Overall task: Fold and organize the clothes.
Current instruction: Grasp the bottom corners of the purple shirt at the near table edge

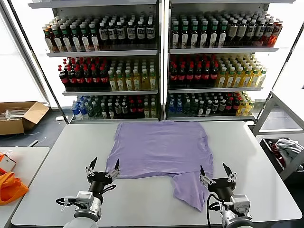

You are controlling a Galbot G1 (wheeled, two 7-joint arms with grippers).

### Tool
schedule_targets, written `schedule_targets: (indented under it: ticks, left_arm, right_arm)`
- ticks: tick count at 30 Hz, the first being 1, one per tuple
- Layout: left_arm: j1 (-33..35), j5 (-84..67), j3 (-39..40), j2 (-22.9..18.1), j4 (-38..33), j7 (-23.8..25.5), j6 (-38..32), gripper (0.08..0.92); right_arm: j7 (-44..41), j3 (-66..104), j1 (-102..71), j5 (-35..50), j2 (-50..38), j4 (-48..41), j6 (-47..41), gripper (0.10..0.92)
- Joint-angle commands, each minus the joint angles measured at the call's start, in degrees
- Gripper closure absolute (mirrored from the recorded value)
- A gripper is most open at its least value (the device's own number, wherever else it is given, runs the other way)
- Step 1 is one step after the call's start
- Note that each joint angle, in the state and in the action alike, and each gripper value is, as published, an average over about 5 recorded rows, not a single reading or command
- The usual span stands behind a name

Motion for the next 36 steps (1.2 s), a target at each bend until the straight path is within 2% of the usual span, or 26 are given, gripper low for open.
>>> schedule_targets:
  ticks: [1, 19, 36]
  left_arm:
    - [-0.5, -0.6, 0.0, 1.1, 1.9, 0.1, 3.7, 0.177]
    - [-2.2, -4.1, 0.7, 3.0, 6.2, -0.2, 6.2, 0.177]
    - [-2.8, -5.8, 1.2, 2.4, 8.4, -0.2, 6.3, 0.177]
  right_arm:
    - [2.3, -1.5, -1.9, 2.1, -0.1, -0.5, -1.7, 0.203]
    - [2.1, -5.9, -1.8, 2.6, 0.0, -5.1, -1.8, 0.203]
    - [2.7, -6.5, -2.6, 3.5, 0.3, -5.5, -1.7, 0.203]
